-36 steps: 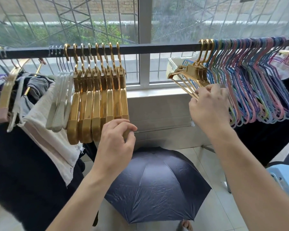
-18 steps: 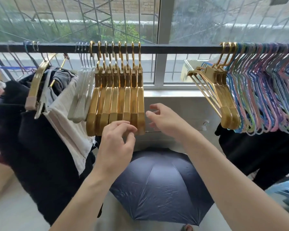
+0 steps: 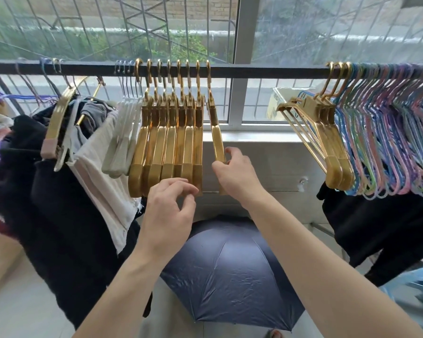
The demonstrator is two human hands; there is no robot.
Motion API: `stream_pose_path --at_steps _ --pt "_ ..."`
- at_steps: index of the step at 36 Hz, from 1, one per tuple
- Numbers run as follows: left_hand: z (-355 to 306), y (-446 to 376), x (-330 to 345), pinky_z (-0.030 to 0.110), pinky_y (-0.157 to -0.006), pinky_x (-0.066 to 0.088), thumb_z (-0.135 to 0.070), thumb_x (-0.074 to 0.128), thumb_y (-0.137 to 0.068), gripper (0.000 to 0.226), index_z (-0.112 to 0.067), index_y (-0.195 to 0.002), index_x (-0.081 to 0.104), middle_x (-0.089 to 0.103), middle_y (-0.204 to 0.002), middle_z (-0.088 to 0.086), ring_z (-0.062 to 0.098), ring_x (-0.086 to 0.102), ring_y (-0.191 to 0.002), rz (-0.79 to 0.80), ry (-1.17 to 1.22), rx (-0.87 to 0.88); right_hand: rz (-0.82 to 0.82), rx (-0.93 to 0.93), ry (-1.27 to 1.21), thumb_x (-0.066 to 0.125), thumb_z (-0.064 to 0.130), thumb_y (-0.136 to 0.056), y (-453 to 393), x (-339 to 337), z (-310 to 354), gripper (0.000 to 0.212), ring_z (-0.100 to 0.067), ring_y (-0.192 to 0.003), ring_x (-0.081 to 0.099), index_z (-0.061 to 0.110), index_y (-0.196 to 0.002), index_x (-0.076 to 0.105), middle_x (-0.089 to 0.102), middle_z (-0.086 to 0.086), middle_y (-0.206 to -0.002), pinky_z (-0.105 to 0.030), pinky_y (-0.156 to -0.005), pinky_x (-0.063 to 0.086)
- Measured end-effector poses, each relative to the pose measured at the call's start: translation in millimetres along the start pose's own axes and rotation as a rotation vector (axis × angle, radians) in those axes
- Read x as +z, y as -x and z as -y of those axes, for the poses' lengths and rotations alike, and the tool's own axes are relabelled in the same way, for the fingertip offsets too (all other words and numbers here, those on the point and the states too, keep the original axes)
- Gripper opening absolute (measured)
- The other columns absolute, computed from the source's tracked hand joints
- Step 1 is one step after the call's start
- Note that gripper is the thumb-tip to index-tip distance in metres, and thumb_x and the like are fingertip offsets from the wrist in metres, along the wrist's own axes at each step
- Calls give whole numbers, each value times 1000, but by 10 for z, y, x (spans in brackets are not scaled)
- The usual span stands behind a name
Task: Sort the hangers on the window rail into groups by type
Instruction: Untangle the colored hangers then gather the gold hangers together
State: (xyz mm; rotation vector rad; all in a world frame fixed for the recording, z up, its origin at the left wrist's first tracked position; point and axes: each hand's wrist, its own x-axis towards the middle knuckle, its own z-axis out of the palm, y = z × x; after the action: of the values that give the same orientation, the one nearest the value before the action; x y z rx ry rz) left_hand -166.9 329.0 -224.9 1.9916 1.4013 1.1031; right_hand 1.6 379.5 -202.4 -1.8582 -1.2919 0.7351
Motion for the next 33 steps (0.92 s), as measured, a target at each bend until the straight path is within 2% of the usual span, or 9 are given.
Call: stream_pose_path --at_steps 3,7,10,14,17,22,27,30,33 --pt "-34 -9 14 -3 -92 27 -14 63 -100 21 -32 -96 72 60 -112 -19 -6 47 -114 -3 1 19 -88 -62 82 44 36 -98 92 -116 13 48 -24 -90 59 28 -145 40 41 -2 -117 -48 -89 53" --pt "-59 -13 22 -4 -92 25 -13 63 -99 22 -32 -94 72 60 -111 -21 -10 46 -116 -11 18 33 -284 -203 191 42 27 -102 241 -297 19 35 -23 -77 49 23 -137 47 43 -4 -110 -37 -74 36" --pt "-48 -9 36 -2 -94 28 -13 63 -99 24 -35 -92 71 59 -112 -26 -8 48 -118 -11 38 34 -465 -351 348 42 24 -105 298 -420 42 31 -27 -75 51 17 -134 53 46 -5 -106 -34 -69 34" --pt "-51 7 75 5 -97 34 -12 63 -98 24 -33 -92 73 60 -113 -25 -3 51 -120 -8 62 34 -530 -450 453 41 27 -109 295 -569 205 30 -22 -65 42 15 -133 54 43 -3 -101 -30 -55 25" --pt "-65 22 80 6 -97 35 -10 64 -98 22 -28 -93 75 62 -113 -23 -1 53 -119 -17 82 42 -553 -478 486 39 28 -110 227 -706 396 29 -22 -70 40 14 -131 52 39 -4 -100 -30 -54 24" --pt "-91 44 31 6 -93 40 -6 64 -97 22 -25 -95 75 67 -107 -21 -1 60 -112 -34 135 67 -534 -387 528 37 23 -110 -40 -928 591 24 -26 -75 43 11 -126 50 47 -12 -103 -34 -65 31" --pt "-116 111 60 8 -79 48 -5 63 -98 22 -23 -97 75 74 -92 -15 2 69 -95 66 251 6 -376 -242 573 39 20 -109 -197 -923 307 24 -28 -79 44 3 -122 50 51 -23 -118 -35 -72 32" --pt "-61 170 164 17 -76 52 -12 64 -100 19 -27 -94 74 74 -87 -11 8 69 -87 194 251 -41 -270 -167 606 39 19 -109 -132 -837 -67 23 -35 -86 49 5 -119 54 50 -20 -115 -38 -75 37" --pt "173 235 365 26 -86 53 -26 58 -103 15 -32 -107 70 73 -100 -14 4 66 -93 468 103 -138 -163 0 562 38 31 -109 -47 -709 -540 28 -33 -84 48 12 -118 56 49 -12 -104 -38 -75 38"
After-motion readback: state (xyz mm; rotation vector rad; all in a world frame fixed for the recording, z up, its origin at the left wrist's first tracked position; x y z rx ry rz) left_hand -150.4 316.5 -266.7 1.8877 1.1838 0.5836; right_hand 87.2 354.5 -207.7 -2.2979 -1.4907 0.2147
